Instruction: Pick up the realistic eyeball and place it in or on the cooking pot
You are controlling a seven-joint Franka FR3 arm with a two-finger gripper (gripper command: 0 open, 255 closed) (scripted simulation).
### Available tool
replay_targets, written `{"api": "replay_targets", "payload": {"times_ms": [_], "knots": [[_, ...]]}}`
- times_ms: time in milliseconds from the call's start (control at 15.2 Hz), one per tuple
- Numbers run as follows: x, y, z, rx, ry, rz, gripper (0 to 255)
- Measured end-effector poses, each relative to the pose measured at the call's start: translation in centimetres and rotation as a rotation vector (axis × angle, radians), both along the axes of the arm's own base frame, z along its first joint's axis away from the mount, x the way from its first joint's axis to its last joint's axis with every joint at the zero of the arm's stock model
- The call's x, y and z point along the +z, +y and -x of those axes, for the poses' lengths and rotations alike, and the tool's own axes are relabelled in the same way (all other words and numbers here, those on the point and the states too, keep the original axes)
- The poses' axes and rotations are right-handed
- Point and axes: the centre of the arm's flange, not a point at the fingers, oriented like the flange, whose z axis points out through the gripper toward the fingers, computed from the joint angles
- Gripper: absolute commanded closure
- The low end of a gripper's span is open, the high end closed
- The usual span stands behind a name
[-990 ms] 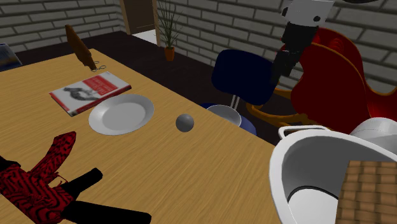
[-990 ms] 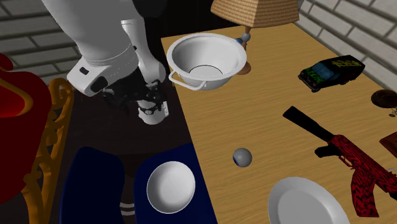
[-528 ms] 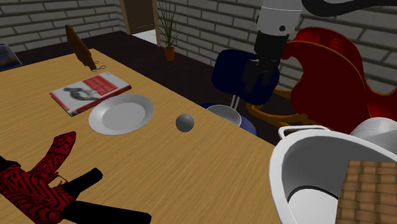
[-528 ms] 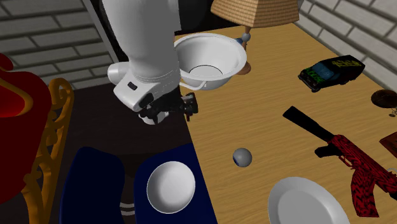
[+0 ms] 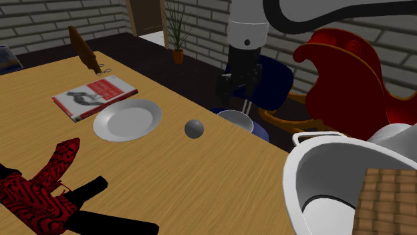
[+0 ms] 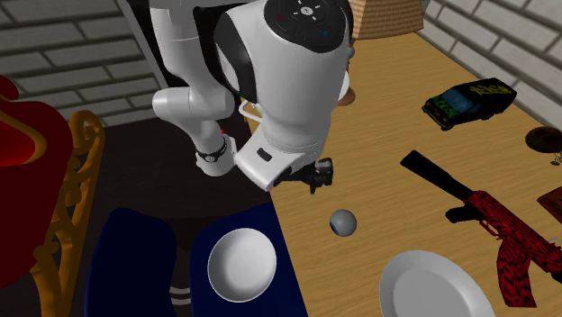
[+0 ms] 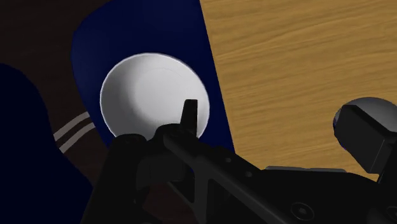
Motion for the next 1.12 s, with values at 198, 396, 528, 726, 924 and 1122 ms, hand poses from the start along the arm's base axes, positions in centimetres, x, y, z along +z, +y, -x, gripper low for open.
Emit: {"api": "replay_targets", "payload": {"times_ms": [198, 396, 528, 726, 924, 1122], "knots": [[-1.2, 3.8, -1.2, -0.023, 0.005, 0.011, 0], [-2.2, 7.1, -3.3, -0.047, 0.011, 0.021, 0], [-2.9, 9.5, -4.5, -0.063, 0.015, 0.028, 0], [-4.3, 12.7, -6.0, -0.084, 0.02, 0.035, 0], [-5.7, 13.2, -6.2, -0.09, 0.02, 0.037, 0], [-7.2, 13.2, -6.0, -0.091, 0.02, 0.038, 0]]}}
